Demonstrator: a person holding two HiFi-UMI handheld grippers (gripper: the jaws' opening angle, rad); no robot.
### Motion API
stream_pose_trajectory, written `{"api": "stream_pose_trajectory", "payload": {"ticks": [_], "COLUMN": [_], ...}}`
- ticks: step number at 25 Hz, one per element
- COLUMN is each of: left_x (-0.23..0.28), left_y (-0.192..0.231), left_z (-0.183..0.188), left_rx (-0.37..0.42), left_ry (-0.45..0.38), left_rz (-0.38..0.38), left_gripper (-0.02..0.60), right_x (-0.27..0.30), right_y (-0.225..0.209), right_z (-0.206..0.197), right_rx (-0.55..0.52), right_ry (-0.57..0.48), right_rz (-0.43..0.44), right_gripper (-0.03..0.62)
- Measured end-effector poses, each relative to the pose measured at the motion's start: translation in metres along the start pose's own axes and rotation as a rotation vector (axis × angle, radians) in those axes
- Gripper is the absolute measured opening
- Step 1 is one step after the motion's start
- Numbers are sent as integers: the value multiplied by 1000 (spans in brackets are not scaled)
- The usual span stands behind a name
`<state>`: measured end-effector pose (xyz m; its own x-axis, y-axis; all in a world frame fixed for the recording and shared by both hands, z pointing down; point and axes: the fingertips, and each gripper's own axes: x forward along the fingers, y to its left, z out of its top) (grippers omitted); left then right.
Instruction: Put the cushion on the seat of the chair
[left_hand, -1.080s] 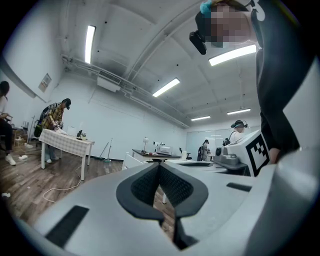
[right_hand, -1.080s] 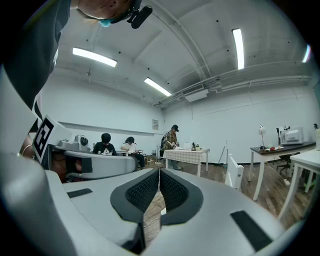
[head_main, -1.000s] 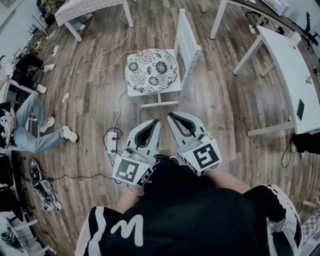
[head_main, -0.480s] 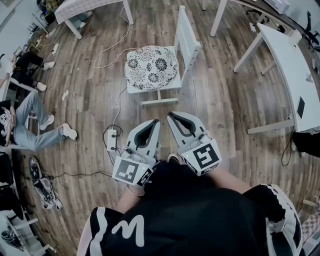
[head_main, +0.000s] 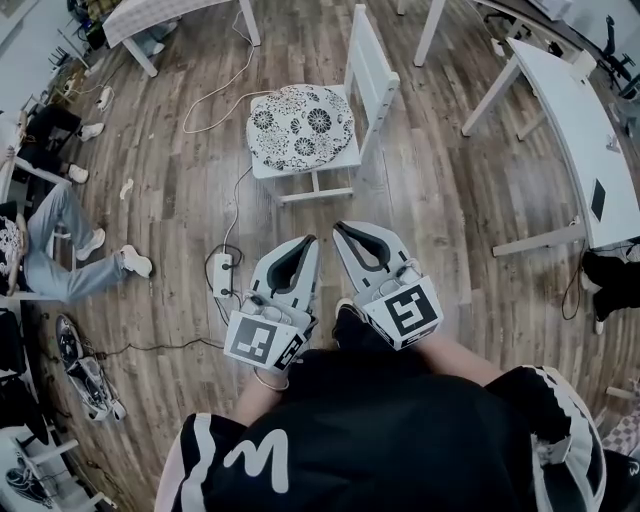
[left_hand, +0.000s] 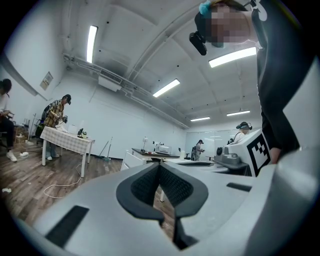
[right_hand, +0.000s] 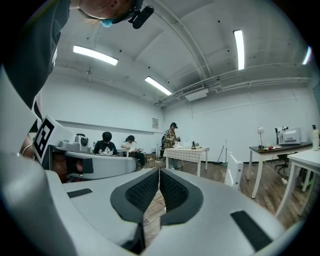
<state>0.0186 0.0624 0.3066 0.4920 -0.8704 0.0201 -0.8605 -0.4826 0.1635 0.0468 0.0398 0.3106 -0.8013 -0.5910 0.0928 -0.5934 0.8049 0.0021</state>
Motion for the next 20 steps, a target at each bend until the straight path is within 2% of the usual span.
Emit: {"api": "stream_pose_trajectory", "payload": {"ticks": [6, 20], "left_x": [-32, -138], "left_y": [-6, -35], "left_z": [0, 8], "left_rx": [-6, 20], "left_ry": [-3, -17], "left_rz": [-12, -69], "left_gripper": [3, 3], "right_x": [-13, -58], "right_y": [31, 135], "right_z": [-1, 5], "right_rx": [7, 9], "right_ry": [2, -21], "right_rz": [-23, -82], "right_gripper": [25, 25]}}
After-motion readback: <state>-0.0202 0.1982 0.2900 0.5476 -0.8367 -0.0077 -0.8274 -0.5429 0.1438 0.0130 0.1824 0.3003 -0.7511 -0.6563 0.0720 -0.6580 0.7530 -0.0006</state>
